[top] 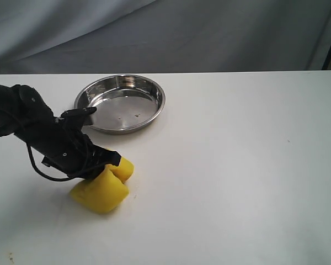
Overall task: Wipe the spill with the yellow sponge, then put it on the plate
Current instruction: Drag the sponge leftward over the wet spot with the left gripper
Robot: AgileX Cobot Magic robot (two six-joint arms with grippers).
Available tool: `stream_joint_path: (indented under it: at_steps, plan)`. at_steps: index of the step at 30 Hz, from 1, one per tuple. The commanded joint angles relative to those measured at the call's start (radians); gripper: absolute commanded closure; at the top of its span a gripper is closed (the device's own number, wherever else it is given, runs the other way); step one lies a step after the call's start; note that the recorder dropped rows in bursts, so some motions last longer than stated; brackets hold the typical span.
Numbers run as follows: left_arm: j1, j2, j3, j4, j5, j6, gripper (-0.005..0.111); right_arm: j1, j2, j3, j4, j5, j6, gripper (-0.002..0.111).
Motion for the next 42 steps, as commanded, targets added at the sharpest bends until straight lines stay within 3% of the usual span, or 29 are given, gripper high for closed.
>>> stream_joint_path:
  at_steps: [1, 10, 34, 42]
  plan:
    - [0.010, 0.038, 0.020, 0.250, -0.079, -0.086, 0.107, 0.001, -0.005, 0.004, -0.007, -0.004, 0.005, 0.108]
    - [0.010, 0.038, 0.020, 0.490, -0.086, -0.329, 0.107, 0.001, -0.005, 0.004, -0.007, -0.004, 0.005, 0.108]
    - [0.010, 0.038, 0.020, 0.507, -0.081, -0.343, 0.107, 0.001, -0.005, 0.004, -0.007, -0.004, 0.005, 0.108]
    - [0.010, 0.038, 0.020, 0.707, -0.068, -0.416, 0.107, 0.001, -0.005, 0.004, -0.007, -0.004, 0.005, 0.108]
